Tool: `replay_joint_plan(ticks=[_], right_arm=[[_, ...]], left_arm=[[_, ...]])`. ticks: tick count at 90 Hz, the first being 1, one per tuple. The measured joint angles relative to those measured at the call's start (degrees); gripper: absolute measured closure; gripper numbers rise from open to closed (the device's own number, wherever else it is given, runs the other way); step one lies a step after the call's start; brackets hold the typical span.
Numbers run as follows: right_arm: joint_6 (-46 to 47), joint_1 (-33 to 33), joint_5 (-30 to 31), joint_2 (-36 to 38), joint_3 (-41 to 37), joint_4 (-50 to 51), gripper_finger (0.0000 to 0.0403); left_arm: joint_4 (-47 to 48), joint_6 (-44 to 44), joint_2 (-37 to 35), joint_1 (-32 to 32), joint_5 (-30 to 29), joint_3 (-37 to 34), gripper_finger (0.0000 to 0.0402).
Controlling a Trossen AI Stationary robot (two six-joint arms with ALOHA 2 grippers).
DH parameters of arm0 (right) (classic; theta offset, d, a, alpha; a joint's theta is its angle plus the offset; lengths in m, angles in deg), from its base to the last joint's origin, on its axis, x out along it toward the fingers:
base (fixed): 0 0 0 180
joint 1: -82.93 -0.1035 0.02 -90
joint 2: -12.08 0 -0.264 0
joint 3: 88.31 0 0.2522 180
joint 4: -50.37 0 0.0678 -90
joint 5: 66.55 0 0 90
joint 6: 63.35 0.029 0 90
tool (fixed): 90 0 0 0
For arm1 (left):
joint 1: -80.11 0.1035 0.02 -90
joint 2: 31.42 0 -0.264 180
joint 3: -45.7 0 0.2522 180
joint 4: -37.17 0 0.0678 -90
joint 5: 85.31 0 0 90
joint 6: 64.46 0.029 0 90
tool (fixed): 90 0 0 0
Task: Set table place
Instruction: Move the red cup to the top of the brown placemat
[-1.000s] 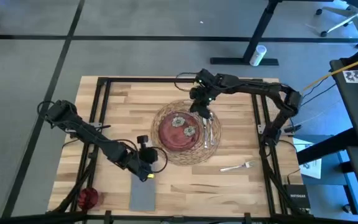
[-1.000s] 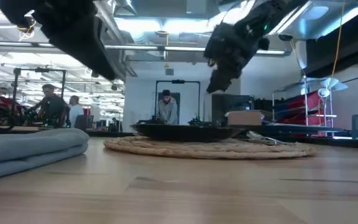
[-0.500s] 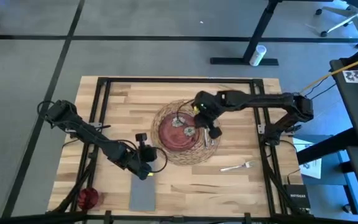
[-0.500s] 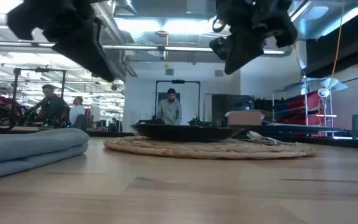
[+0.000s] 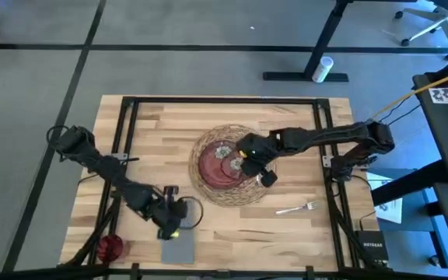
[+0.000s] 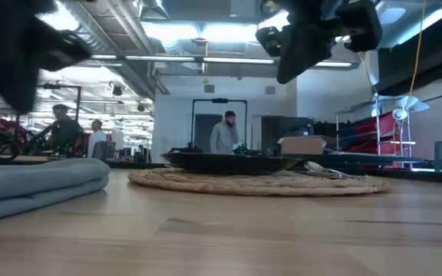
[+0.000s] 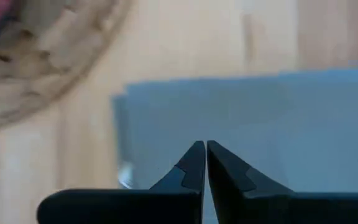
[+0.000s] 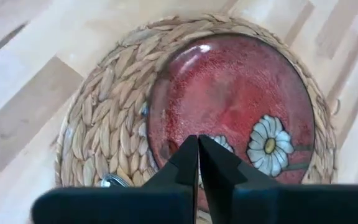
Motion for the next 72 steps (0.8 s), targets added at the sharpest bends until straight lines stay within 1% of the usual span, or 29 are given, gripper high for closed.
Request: replay_joint_plan(ticks=[10, 18, 23, 35, 43, 53, 61, 72], right_arm=[[0.3, -2.7, 1.5, 0.0, 0.0, 0.0, 0.0403], [1.3, -4.3, 1.7, 0.0, 0.0, -0.4, 0.0403], [1.9, -5.3, 2.1, 0.0, 0.0, -0.5, 0.0403], [2.9, -7.5, 3.5, 0.0, 0.0, -0.2, 0.0403], [2.9, -8.5, 3.5, 0.0, 0.0, -0.1, 0.0403], [2.9, -9.3, 3.5, 0.0, 0.0, 0.8, 0.0403], [2.9, -9.7, 4.5, 0.0, 0.0, 1.6, 0.0403], [2.6, -9.7, 4.7, 0.0, 0.0, 1.5, 0.0403]], left_arm=[[5.3, -6.4, 0.0, -4.0, 1.2, 4.7, 0.0402], [11.3, -14.9, 0.0, -6.4, 2.5, 10.8, 0.0402], [14.3, -22.4, 0.0, -7.3, 3.6, 14.6, 0.0402], [19.3, -45.2, 0.0, -8.4, 6.5, 21.2, 0.0402], [20.3, -51.5, 0.0, -8.9, 7.8, 22.6, 0.0402], [23.7, -61.5, 0.5, -9.6, 12.6, 22.6, 0.0402], [25.4, -70.3, 2.0, -11.4, 16.9, 22.6, 0.0402], [26.2, -82.0, 4.6, -15.0, 19.8, 22.6, 0.0402]])
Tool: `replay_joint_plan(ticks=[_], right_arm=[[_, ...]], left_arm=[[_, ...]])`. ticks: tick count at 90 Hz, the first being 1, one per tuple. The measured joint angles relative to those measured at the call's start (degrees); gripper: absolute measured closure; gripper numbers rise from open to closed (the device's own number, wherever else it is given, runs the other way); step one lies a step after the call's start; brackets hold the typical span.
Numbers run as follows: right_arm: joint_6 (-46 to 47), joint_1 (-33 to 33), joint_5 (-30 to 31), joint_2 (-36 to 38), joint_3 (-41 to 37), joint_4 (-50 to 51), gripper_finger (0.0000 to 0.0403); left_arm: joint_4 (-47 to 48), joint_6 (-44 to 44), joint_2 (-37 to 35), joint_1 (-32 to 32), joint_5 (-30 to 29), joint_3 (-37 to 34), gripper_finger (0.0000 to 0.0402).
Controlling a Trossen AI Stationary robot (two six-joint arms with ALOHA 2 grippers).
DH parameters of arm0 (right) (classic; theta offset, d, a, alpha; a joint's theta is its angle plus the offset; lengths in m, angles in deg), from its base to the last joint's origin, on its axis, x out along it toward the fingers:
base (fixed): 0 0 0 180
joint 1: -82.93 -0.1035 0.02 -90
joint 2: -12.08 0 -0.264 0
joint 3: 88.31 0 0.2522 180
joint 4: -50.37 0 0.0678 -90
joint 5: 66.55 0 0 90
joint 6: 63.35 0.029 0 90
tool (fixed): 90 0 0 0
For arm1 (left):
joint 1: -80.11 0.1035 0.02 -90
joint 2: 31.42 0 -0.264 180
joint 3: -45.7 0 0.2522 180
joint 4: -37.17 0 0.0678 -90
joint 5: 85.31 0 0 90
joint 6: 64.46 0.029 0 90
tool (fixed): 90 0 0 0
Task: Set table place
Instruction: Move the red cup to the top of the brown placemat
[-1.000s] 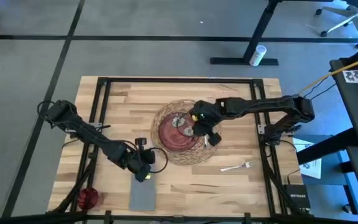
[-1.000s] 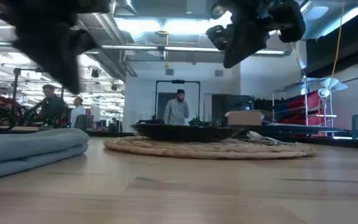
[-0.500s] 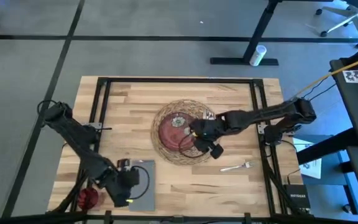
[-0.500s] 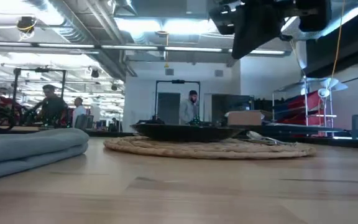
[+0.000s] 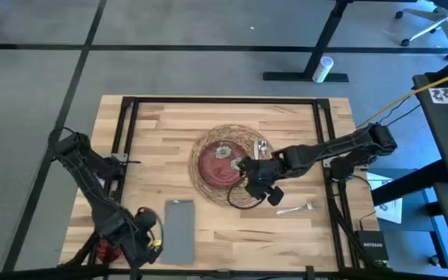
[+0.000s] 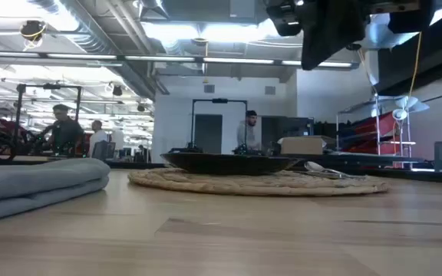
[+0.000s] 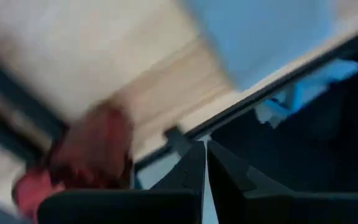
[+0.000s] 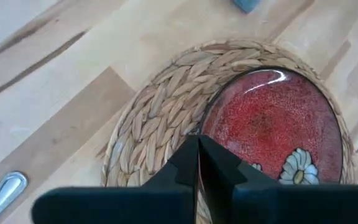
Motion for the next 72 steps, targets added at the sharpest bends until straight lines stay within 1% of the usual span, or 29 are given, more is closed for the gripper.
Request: replay_joint_plan(ticks=[8, 18, 29, 43, 51, 72], right_arm=[[-1.1, 0.0, 0.0, 0.0, 0.0, 0.2, 0.0403], [-1.5, 0.0, 0.0, 0.0, 0.0, 1.0, 0.0403], [-2.7, 0.0, 0.0, 0.0, 0.0, 1.6, 0.0403], [-3.1, 0.2, 0.0, 0.0, 0.0, 1.5, 0.0403], [-4.1, 0.2, 0.0, 0.0, 0.0, 1.5, 0.0403], [-5.9, 0.2, 0.0, 0.0, 0.0, 1.7, 0.0403]], left_arm=[[0.2, -5.0, 2.3, -1.7, 3.3, 0.6, 0.0402], [0.3, -8.6, 5.0, -3.3, 3.4, 2.4, 0.0402], [2.8, -8.9, 7.2, -3.4, 4.5, 5.6, 0.0402], [12.9, -8.6, 8.9, -3.4, 4.5, 11.6, 0.0402], [17.2, -9.7, 9.0, -3.4, 4.6, 13.4, 0.0402], [17.3, -9.9, 9.2, -4.5, 4.7, 13.2, 0.0402]])
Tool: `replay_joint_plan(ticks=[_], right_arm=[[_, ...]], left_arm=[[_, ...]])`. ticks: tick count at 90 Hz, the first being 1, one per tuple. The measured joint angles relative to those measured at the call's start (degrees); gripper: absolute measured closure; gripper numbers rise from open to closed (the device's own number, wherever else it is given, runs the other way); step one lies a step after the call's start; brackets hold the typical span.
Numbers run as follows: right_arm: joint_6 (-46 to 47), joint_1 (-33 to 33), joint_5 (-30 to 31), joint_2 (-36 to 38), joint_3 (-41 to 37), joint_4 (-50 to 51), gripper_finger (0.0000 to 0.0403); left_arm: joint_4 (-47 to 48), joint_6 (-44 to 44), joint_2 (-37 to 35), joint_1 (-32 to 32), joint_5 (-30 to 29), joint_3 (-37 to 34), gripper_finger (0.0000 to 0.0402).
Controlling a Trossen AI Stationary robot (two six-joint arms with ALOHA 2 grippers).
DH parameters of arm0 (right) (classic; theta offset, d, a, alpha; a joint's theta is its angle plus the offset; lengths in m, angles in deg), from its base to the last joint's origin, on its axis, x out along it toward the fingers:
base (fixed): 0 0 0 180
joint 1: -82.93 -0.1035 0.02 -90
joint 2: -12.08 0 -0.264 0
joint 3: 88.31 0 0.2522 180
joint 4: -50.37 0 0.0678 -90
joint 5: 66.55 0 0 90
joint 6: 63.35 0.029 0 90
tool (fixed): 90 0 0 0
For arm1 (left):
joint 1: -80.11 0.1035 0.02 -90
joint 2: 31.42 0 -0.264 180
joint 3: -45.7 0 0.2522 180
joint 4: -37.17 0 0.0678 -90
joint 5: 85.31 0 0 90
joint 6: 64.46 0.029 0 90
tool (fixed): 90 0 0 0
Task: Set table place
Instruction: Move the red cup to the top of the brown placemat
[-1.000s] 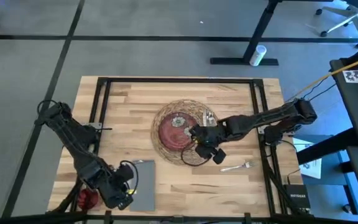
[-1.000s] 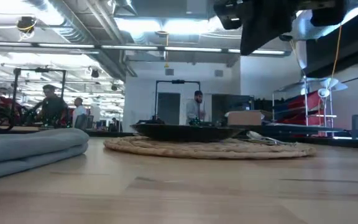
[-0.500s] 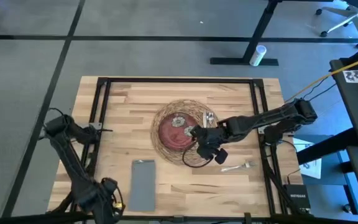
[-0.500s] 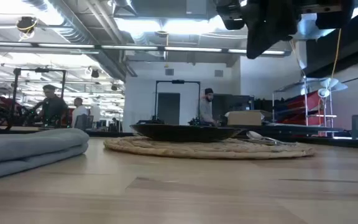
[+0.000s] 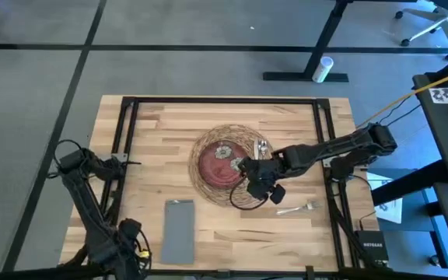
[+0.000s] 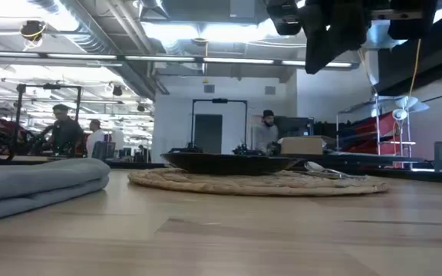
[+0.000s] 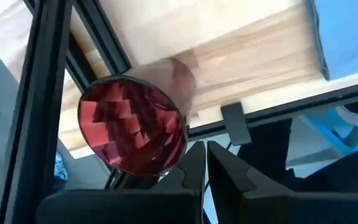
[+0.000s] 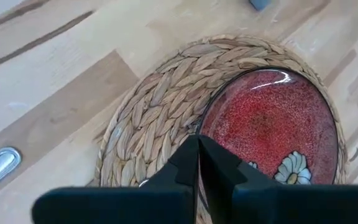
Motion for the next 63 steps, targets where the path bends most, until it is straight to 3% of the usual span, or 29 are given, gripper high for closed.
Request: replay_joint_plan(ticks=[26, 63], right_arm=[[-0.1, 0.0, 0.0, 0.0, -1.5, -0.9, 0.0403], [2.2, 0.0, 3.3, 0.0, -6.1, -1.0, 0.0403]], left_arm=[[0.1, 0.0, 0.1, -1.0, 0.0, 0.0, 0.0390], [0.5, -1.8, 0.1, -2.4, -0.6, -1.5, 0.0296]])
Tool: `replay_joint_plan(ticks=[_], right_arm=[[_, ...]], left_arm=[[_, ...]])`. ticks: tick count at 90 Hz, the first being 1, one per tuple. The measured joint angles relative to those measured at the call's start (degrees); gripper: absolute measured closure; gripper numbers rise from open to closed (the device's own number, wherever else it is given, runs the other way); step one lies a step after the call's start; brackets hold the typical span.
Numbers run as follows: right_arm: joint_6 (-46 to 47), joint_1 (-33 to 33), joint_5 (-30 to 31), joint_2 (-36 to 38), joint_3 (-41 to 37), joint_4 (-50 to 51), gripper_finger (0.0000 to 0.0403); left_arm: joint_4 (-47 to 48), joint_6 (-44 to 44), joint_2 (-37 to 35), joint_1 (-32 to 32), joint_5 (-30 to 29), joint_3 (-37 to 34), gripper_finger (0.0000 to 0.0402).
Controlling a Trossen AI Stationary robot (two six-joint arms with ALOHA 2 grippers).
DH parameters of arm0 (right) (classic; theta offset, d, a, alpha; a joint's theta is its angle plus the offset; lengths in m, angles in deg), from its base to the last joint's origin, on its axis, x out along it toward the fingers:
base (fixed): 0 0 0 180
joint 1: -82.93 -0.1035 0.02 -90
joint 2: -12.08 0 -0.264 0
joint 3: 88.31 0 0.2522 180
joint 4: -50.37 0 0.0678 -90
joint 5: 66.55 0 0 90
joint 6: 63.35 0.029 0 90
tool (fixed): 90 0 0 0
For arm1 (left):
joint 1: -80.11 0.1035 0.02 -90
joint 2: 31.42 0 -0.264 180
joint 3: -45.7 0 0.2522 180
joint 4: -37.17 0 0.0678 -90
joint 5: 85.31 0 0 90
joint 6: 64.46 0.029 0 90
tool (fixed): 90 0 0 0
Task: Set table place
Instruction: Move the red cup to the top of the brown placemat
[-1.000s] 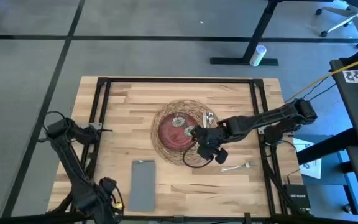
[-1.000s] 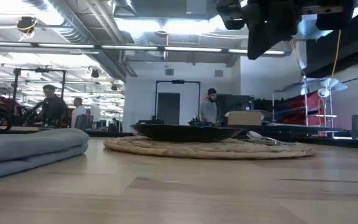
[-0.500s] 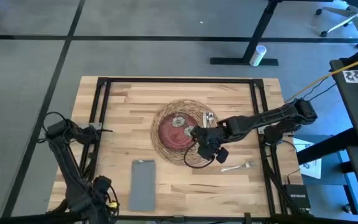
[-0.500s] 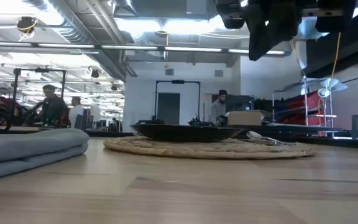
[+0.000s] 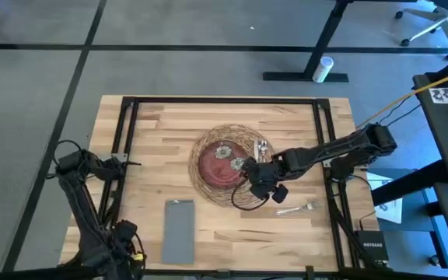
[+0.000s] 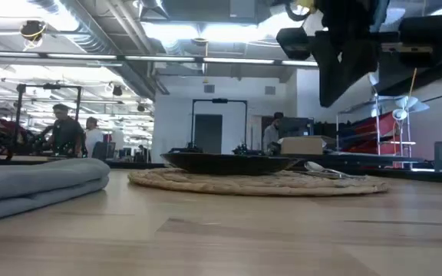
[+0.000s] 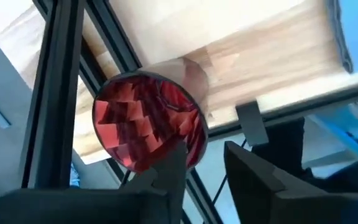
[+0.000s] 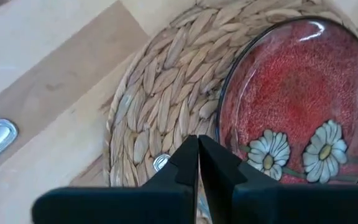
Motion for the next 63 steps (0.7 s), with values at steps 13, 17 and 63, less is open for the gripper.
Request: replay_joint_plan(ticks=[13, 17, 63], right_arm=[[0.1, 0.0, -0.1, 0.0, 0.0, -0.1, 0.0403], [0.1, 0.0, -0.2, 0.0, 0.0, -0.2, 0.0403], [0.1, 0.0, -0.4, 0.0, 0.0, -1.2, 0.0403]], left_arm=[[-4.0, -1.3, 0.0, -0.1, 0.0, -3.2, 0.0275], [-5.3, -1.3, 0.0, -0.1, 0.0, -4.3, 0.0270], [-15.6, 9.0, 0.0, 0.3, 0.6, -15.9, 0.0313]])
